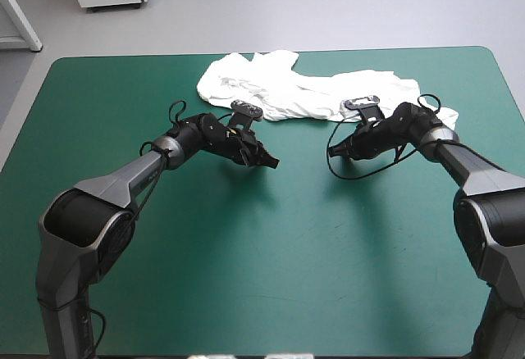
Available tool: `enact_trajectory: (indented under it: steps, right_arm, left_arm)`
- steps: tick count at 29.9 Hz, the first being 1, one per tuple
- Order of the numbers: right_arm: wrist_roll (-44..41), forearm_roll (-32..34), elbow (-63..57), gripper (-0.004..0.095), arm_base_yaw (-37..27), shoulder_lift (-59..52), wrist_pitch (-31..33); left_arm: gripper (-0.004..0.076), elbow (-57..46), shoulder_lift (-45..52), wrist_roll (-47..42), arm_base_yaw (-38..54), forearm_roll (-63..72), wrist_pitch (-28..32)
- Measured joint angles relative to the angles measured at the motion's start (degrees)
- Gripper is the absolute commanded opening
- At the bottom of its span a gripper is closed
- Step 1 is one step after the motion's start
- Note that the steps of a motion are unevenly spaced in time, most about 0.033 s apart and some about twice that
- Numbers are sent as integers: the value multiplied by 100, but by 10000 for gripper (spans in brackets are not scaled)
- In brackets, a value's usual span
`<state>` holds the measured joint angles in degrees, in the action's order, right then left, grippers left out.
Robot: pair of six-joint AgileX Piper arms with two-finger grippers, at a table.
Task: Fold the cloth
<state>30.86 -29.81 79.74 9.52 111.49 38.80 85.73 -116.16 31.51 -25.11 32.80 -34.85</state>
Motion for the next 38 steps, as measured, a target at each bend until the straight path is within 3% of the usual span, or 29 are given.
enact_trajectory:
  steps: [21, 24, 32, 38]
  right_arm:
    - [0, 0, 16, -17, 0, 0, 16]
    - [0, 94, 152, -17, 0, 12, 391]
    - [-278, 669, 1242, -17, 5, 137, 2095]
    - [-539, 810, 1604, 9, 5, -281, 2417]
  left_arm:
    - [-9, 0, 0, 6, 0, 0, -7]
    - [-9, 32, 22, 6, 0, -9, -171]
    - [-9, 200, 501, 0, -11, -151, -721]
    - [-8, 502, 900, -186, -19, -487, -1287]
